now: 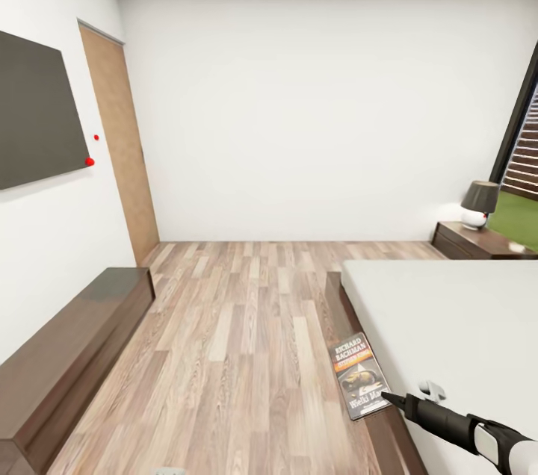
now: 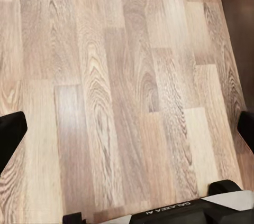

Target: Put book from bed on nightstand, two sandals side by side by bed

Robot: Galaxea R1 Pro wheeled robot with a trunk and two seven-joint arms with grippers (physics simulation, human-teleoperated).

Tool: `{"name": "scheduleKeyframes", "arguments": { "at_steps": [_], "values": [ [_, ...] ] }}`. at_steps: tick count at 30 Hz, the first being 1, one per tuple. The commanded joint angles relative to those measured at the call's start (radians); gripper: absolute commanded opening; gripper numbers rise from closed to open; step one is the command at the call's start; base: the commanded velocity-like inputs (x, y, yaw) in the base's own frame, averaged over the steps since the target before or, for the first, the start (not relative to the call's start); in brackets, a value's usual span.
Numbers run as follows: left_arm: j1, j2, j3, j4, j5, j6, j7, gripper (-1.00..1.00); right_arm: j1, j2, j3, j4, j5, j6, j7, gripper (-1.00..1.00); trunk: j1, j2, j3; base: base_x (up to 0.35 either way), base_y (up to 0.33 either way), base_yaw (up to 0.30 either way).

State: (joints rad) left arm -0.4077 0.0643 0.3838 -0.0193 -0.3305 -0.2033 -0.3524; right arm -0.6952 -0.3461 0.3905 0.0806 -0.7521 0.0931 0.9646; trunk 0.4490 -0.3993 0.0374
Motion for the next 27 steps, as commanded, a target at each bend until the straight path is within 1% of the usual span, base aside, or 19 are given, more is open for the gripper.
{"name": "scheduleKeyframes", "arguments": {
  "at_steps": [1,4,5,7,8,9,11,12,13,14,17,20,27],
  "values": [
    [0.000,-0.001,0.008,-0.003,-0.008,-0.003,-0.002,1.00,-0.001,0.000,-0.001,0.002,-0.012,0.010,0.004,-1.00,0.001,-0.001,0.000,0.334,0.000,0.000],
    [-0.001,-0.003,0.009,-0.058,-0.004,0.000,-0.009,1.00,-0.001,0.000,-0.001,0.002,-0.012,0.010,0.004,-1.00,0.001,-0.001,0.000,0.334,0.000,0.000],
    [-0.001,-0.004,0.008,-0.098,-0.004,0.001,-0.014,1.00,-0.001,0.000,-0.001,0.001,-0.012,0.010,0.005,-1.00,0.001,-0.001,0.000,0.334,0.000,0.000],
    [-0.002,-0.003,0.008,-0.125,-0.004,0.002,-0.026,1.00,-0.001,0.000,-0.001,0.001,-0.012,0.010,0.005,-1.00,0.001,-0.001,0.000,0.334,0.000,0.000],
    [-0.002,-0.002,0.008,-0.136,-0.004,0.002,-0.049,1.00,-0.001,0.000,-0.001,0.001,-0.012,0.010,0.005,-1.00,0.001,-0.001,0.000,0.334,0.000,0.000],
    [-0.002,0.000,0.008,-0.142,-0.004,0.002,-0.088,1.00,-0.001,0.000,-0.001,0.002,-0.012,0.011,0.005,-1.00,0.001,-0.001,0.000,0.334,0.000,0.000],
    [-0.002,0.003,0.009,-0.148,-0.005,-0.001,-0.198,1.00,-0.001,0.000,-0.001,0.002,-0.012,0.011,0.007,-1.00,0.001,-0.001,0.000,0.334,0.000,0.000],
    [-0.002,0.005,0.009,-0.149,-0.005,-0.002,-0.224,1.00,-0.001,0.000,-0.001,0.002,-0.012,0.011,0.007,-1.00,0.001,-0.001,0.000,0.334,0.000,0.000],
    [-0.002,0.019,0.010,-0.150,-0.005,-0.003,-0.277,1.00,-0.001,0.000,-0.001,0.002,-0.012,0.011,0.007,-1.00,0.001,-0.001,0.000,0.334,0.000,0.000],
    [-0.002,0.029,0.010,-0.150,-0.005,-0.004,-0.296,1.00,-0.001,0.000,-0.001,0.002,-0.012,0.011,0.008,-1.00,0.001,-0.001,0.000,0.327,0.000,0.000],
    [-0.002,0.042,0.010,-0.151,-0.003,-0.006,-0.320,1.00,-0.001,0.000,-0.001,0.002,-0.012,0.011,0.008,-1.00,0.001,-0.001,0.000,0.311,0.000,0.000],
    [-0.002,0.045,0.010,-0.151,-0.002,-0.005,-0.325,1.00,-0.001,-0.001,-0.001,0.001,-0.012,0.010,0.010,-1.00,0.001,-0.001,0.000,0.296,0.000,0.000],
    [-0.001,0.045,0.010,-0.149,0.001,-0.002,-0.287,1.00,-0.001,0.000,-0.001,0.002,-0.011,0.010,0.007,-1.00,0.001,-0.001,0.000,0.304,0.000,0.000]
  ]
}}
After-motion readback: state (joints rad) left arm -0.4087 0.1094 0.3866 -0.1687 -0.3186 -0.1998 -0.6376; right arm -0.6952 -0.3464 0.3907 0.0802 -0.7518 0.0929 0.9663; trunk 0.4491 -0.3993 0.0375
